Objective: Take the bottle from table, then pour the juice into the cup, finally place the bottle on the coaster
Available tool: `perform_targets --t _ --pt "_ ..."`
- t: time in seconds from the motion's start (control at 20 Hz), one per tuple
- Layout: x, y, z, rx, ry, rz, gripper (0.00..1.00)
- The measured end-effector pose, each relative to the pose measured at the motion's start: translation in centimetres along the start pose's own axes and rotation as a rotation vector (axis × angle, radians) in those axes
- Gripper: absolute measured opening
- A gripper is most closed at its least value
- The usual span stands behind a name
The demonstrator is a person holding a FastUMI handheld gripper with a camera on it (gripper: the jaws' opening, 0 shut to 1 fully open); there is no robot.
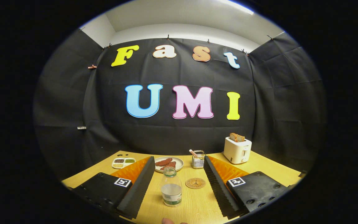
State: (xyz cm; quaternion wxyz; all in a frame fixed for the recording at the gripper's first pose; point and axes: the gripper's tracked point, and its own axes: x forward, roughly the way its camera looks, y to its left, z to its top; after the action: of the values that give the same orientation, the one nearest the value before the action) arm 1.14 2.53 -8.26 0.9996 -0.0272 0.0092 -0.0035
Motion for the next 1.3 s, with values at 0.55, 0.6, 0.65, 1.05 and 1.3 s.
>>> perform_targets --t 0.55,0.6,0.65,1.05,1.3 --pt "3.2 2.0 -9.4 0.005 0.064 -0.018 0.97" --pt "3.5 2.3 -10.0 0.005 0.068 -0.015 0.97" --pt "4.0 2.4 -10.7 0.002 0.073 -0.016 0.97" --pt "6.6 2.7 -16.0 -0.03 0.102 -0.037 0.96" --pt "7.4 3.1 -18.0 0.004 0.112 -0.028 0.97"
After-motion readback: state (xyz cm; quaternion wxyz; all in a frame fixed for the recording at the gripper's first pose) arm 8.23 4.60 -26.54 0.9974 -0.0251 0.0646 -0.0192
